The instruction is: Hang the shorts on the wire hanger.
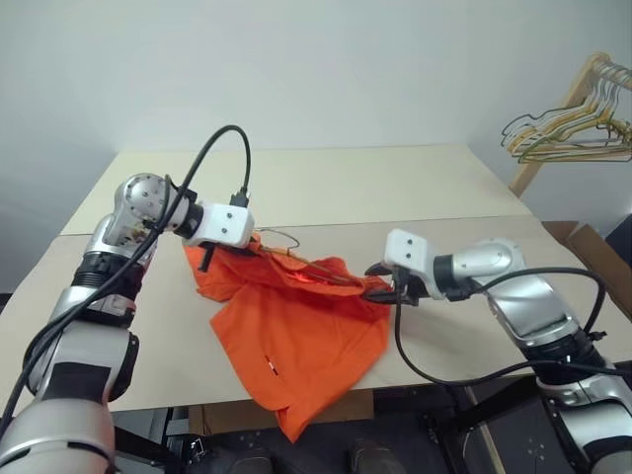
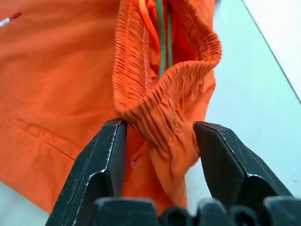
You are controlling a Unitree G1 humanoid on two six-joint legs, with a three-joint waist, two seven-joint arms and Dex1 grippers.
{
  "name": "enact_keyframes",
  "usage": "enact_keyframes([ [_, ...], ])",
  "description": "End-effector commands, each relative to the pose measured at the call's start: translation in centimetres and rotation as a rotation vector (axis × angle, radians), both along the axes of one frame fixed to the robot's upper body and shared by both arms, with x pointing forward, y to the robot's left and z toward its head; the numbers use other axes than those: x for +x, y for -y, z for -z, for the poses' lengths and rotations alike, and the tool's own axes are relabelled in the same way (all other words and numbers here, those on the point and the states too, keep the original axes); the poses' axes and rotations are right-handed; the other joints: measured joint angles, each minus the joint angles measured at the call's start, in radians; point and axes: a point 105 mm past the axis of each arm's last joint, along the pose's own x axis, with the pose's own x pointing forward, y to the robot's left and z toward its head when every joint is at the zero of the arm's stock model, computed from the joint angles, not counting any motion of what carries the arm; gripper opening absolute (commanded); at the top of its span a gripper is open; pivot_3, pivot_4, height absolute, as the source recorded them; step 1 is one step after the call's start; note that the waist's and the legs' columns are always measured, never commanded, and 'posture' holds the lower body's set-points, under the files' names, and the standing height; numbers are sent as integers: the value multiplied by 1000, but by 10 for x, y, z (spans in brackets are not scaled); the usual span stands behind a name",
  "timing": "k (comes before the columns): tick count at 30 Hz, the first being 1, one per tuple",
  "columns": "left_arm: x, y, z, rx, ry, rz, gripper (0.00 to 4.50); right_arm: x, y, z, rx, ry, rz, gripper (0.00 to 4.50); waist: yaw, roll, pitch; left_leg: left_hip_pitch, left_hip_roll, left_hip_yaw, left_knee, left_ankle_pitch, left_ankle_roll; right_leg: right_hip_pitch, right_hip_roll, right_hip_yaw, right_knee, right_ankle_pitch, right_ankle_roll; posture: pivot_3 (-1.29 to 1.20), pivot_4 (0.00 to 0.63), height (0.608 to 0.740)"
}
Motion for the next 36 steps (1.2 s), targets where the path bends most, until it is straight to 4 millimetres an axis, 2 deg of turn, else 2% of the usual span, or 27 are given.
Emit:
enact_keyframes([
  [1,1,8,-17,-17,68,26,0,5,-4,-2,2,52,-3,2661,-1,0,0,0,0,0,0,0,0,0,0,0,0,0,0,-76,0,740],
  [6,-1,6,-15,-11,67,18,0,18,-9,6,28,47,34,2661,-1,0,0,0,0,0,0,0,0,0,0,0,0,0,0,-65,0,740],
  [11,-4,7,-13,-17,57,19,0,20,-30,-13,208,-22,28,2661,-1,0,0,0,0,0,0,0,0,0,0,0,0,0,0,-53,0,740],
  [14,-5,8,-15,-30,54,21,0,19,-35,-14,227,-31,18,2661,1,0,0,0,0,-1,0,0,0,0,0,0,1,0,0,-50,0,740],
  [17,-5,7,-16,-25,62,19,0,19,-38,-12,232,-39,24,2049,3,0,0,0,0,-1,0,0,0,1,0,0,0,0,0,-47,0,740],
  [20,-6,7,-16,-27,60,19,0,18,-42,-12,251,-46,26,1064,1,0,0,1,0,-1,0,0,0,1,0,0,0,0,0,-47,0,740],
  [24,-5,8,-17,-40,66,18,0,17,-44,-8,230,-38,22,120,0,0,0,1,0,-1,0,0,0,1,0,0,0,0,0,-47,0,740],
  [33,-5,13,-20,-100,78,24,0,16,-52,-7,221,-26,-3,115,0,0,0,1,0,-1,0,0,0,1,0,0,0,0,0,-47,0,740],
  [36,-4,11,-23,-167,61,3,0,17,-49,-8,195,-6,3,114,0,0,0,1,0,-1,0,0,0,1,0,0,0,0,0,-48,0,740],
])
